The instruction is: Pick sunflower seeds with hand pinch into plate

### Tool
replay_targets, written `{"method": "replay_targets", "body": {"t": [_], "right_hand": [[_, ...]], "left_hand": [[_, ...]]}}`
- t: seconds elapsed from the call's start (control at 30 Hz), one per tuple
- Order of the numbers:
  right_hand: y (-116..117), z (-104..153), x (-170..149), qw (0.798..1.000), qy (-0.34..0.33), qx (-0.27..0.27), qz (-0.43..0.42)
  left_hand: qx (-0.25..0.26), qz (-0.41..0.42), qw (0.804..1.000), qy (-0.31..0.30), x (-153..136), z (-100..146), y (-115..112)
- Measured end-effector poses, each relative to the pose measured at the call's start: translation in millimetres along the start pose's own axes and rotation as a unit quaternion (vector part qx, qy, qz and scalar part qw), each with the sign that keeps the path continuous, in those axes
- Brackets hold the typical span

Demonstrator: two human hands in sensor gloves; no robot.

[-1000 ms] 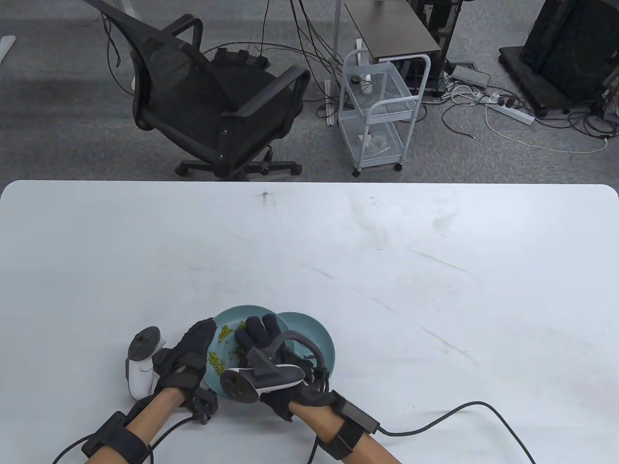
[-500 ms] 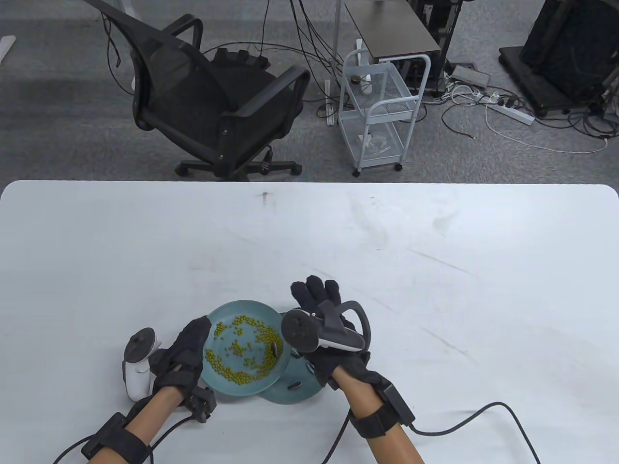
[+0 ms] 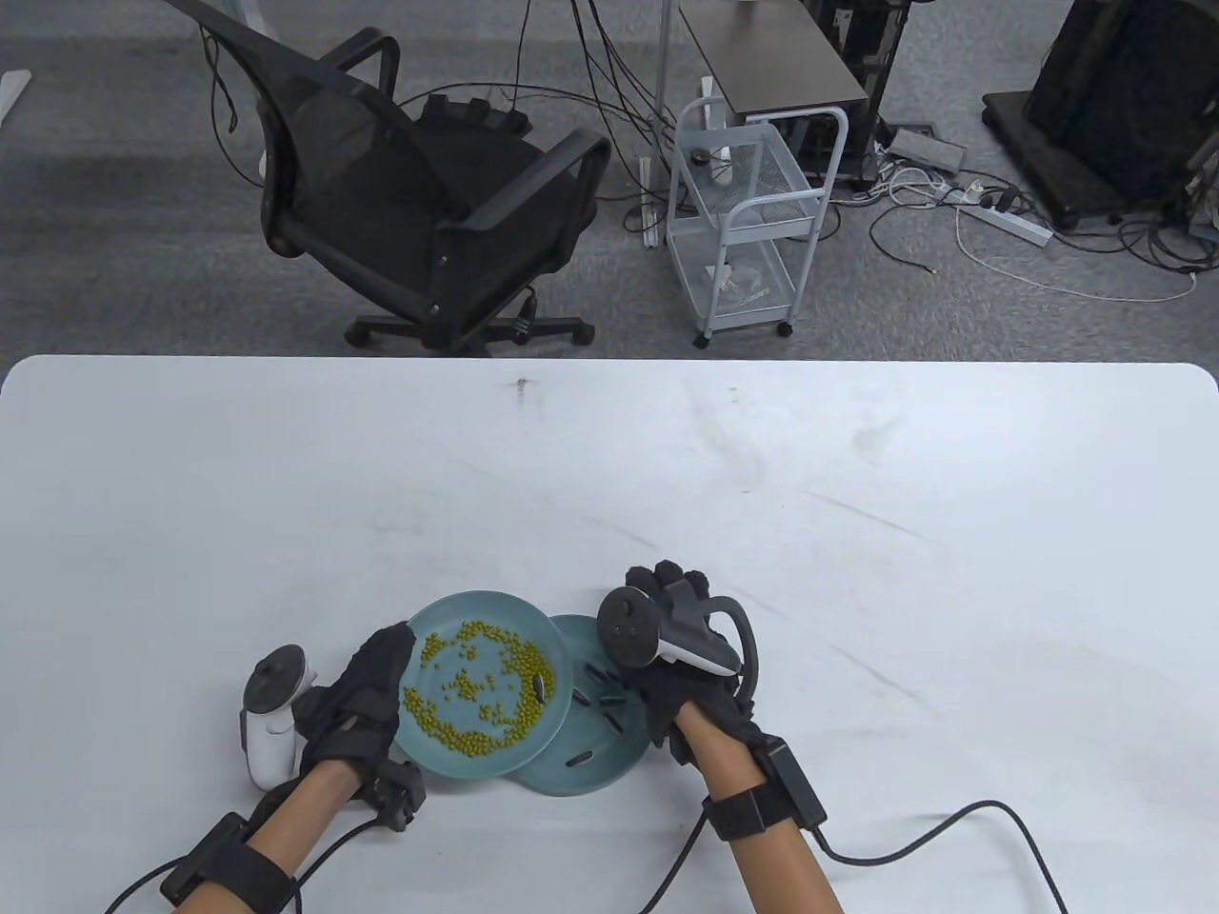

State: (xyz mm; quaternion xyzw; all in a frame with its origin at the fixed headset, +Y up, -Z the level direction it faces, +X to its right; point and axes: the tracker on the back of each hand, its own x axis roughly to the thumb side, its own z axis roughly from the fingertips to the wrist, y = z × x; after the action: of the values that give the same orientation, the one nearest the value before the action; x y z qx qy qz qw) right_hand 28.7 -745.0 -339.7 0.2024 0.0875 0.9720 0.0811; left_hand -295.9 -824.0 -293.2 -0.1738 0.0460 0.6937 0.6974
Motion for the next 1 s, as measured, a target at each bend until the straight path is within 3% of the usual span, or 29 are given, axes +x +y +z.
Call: {"method": "replay_targets", "body": {"t": [0.67, 1.0], "right_hand": [[-3.8, 2.8, -0.8, 1.000, 0.001, 0.010, -0.021], [-24.2, 8.9, 6.3, 0.998, -0.006, -0.003, -0.056]], "left_hand": [[-0.007, 0.001, 1.000, 0.004, -2.2, -0.9, -2.6], [-0.012, 0.005, 1.000, 0.011, -3.2, -1.3, -4.0]]}}
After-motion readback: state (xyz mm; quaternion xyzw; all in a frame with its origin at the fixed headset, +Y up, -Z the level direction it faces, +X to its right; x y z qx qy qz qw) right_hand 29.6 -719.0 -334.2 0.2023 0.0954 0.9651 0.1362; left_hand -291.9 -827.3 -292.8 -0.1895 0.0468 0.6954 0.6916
